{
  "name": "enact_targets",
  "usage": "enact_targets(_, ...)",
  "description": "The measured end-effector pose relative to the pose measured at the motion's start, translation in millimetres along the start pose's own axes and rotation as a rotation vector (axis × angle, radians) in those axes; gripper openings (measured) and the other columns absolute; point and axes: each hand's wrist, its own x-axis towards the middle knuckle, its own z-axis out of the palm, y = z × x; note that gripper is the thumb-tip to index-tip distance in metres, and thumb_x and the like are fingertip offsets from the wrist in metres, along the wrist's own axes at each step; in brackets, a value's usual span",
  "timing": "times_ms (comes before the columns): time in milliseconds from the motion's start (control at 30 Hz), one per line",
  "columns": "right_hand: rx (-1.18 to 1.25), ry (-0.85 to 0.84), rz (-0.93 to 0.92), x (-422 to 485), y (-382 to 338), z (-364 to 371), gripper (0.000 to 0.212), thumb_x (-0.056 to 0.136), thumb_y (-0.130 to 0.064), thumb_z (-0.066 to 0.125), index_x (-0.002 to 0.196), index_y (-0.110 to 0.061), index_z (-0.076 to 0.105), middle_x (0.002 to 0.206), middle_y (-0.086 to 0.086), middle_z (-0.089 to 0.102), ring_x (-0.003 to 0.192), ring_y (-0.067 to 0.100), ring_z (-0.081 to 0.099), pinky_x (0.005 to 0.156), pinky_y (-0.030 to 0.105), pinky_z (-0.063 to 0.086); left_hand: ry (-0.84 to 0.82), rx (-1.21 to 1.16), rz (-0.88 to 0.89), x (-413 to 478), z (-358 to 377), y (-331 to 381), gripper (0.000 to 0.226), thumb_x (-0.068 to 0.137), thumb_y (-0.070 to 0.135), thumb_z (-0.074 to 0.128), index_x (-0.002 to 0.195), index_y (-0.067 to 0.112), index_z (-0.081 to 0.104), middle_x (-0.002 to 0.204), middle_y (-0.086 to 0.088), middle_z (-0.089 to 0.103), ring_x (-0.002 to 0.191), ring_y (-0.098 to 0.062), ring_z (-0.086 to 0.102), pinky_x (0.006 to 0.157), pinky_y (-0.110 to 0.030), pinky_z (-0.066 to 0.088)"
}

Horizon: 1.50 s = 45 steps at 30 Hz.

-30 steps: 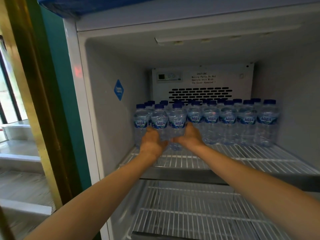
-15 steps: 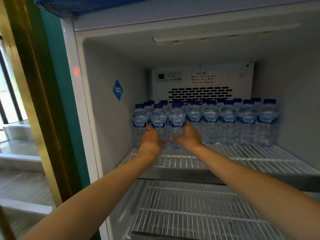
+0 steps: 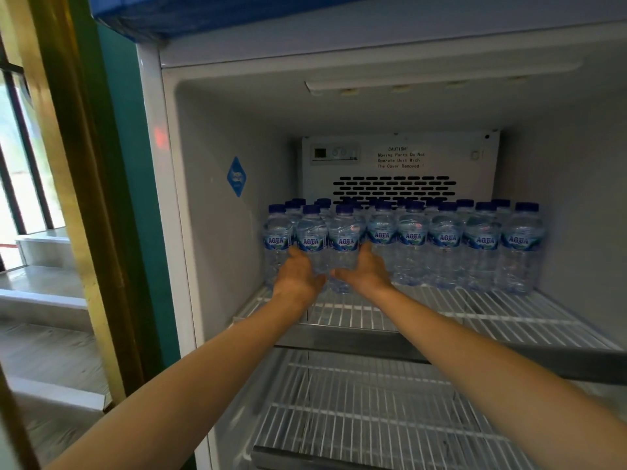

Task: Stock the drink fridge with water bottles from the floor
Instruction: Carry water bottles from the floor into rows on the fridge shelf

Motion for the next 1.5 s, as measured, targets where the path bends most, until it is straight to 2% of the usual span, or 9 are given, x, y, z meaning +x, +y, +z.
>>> enact_targets(233, -0.121, -0.047, 0.083, -20.4, -14.1, -2.0, 0.084, 0.088, -0.028, 0.068, 0.149, -0.008, 0.015, 0.143, 0.014, 0.045, 0.127, 0.029, 0.048, 0.100, 0.033, 0.041, -0.045, 0.022, -0.023, -10.7, -12.0, 0.9, 0.071, 0.088, 0.026, 0.067, 0.138, -0.003, 0.026, 0.130, -0.017, 0.054, 0.115, -0.029, 0.057, 0.094, -0.035, 0.050)
enact_targets(333, -0.087, -0.083, 0.162, -37.1, -29.9, -10.1, 0.082, 0.083, -0.035, 0.073, 0.145, -0.007, 0.026, 0.143, 0.010, 0.046, 0.129, 0.026, 0.047, 0.098, 0.029, 0.040, 0.048, 0.049, 0.086, -25.0, -24.3, 1.1, 0.046, 0.090, 0.014, 0.060, 0.125, -0.005, 0.037, 0.117, -0.020, 0.059, 0.104, -0.033, 0.061, 0.083, -0.037, 0.052)
enact_targets(433, -0.188, -0.061, 0.178, -59.2, -44.9, -14.5, 0.053, 0.086, -0.030, 0.069, 0.128, -0.006, 0.045, 0.122, 0.011, 0.056, 0.110, 0.026, 0.056, 0.082, 0.029, 0.044, 0.123, 0.030, 0.262, -45.0, -39.6, -5.8, 0.029, 0.089, 0.005, 0.056, 0.114, -0.005, 0.045, 0.103, -0.023, 0.061, 0.093, -0.037, 0.061, 0.067, -0.036, 0.046)
enact_targets(533, -0.331, 0.069, 0.050, -89.8, -57.1, 1.7, 0.021, 0.089, -0.019, 0.064, 0.105, -0.010, 0.055, 0.102, 0.009, 0.060, 0.092, 0.023, 0.060, 0.073, 0.030, 0.048, 0.184, -0.041, 0.492, -72.9, -54.6, -23.8, 0.017, 0.087, 0.004, 0.055, 0.103, -0.002, 0.051, 0.094, -0.021, 0.060, 0.083, -0.036, 0.059, 0.064, -0.034, 0.041)
enact_targets(700, -0.392, 0.248, -0.311, -156.7, -78.4, 69.2, 0.027, 0.090, -0.015, 0.059, 0.115, -0.006, 0.060, 0.115, 0.011, 0.062, 0.110, 0.030, 0.054, 0.088, 0.039, 0.046, 0.261, -0.122, 0.594, -138.9, -89.8, -97.3, 0.009, 0.086, 0.008, 0.057, 0.095, 0.005, 0.055, 0.090, -0.009, 0.059, 0.072, -0.029, 0.057, 0.064, -0.039, 0.046)
enact_targets(900, -0.200, 0.171, -0.371, -249.8, -72.8, 207.0, 0.020, 0.080, -0.017, 0.061, 0.097, -0.007, 0.064, 0.093, 0.009, 0.063, 0.091, 0.029, 0.058, 0.081, 0.040, 0.049, 0.099, 0.067, 0.422, -230.4, -122.9, -263.2, 0.013, 0.087, 0.016, 0.056, 0.099, 0.014, 0.055, 0.085, 0.001, 0.060, 0.073, -0.023, 0.059, 0.066, -0.036, 0.048)
enact_targets(1100, -0.110, -0.199, -0.109, -335.5, -55.5, 350.2, 0.025, 0.088, -0.022, 0.064, 0.110, -0.012, 0.059, 0.102, -0.003, 0.054, 0.100, 0.017, 0.055, 0.086, 0.032, 0.047, -0.121, 0.158, 0.024, -325.3, -133.3, -422.4, 0.015, 0.086, 0.020, 0.058, 0.101, 0.018, 0.054, 0.079, 0.006, 0.057, 0.075, -0.019, 0.060, 0.066, -0.030, 0.045)
enact_targets(1300, -0.134, -0.524, 0.053, -401.0, -30.1, 464.9, 0.036, 0.090, -0.026, 0.064, 0.122, -0.013, 0.053, 0.117, 0.003, 0.052, 0.110, 0.020, 0.053, 0.087, 0.026, 0.041, -0.123, 0.069, -0.461, -403.9, -135.1, -543.3, 0.014, 0.081, 0.007, 0.052, 0.092, 0.016, 0.058, 0.085, -0.006, 0.065, 0.082, -0.030, 0.063, 0.069, -0.032, 0.046)
enact_targets(1500, -0.124, -0.729, 0.314, -441.7, 41.2, 568.5, 0.047, 0.087, -0.013, 0.065, 0.131, -0.012, 0.048, 0.132, 0.005, 0.051, 0.118, 0.022, 0.054, 0.092, 0.026, 0.045, -0.177, 0.037, -0.623, -465.4, -91.0, -630.1, 0.018, 0.089, 0.007, 0.052, 0.100, 0.021, 0.051, 0.091, 0.004, 0.060, 0.080, -0.011, 0.057, 0.061, -0.015, 0.038)
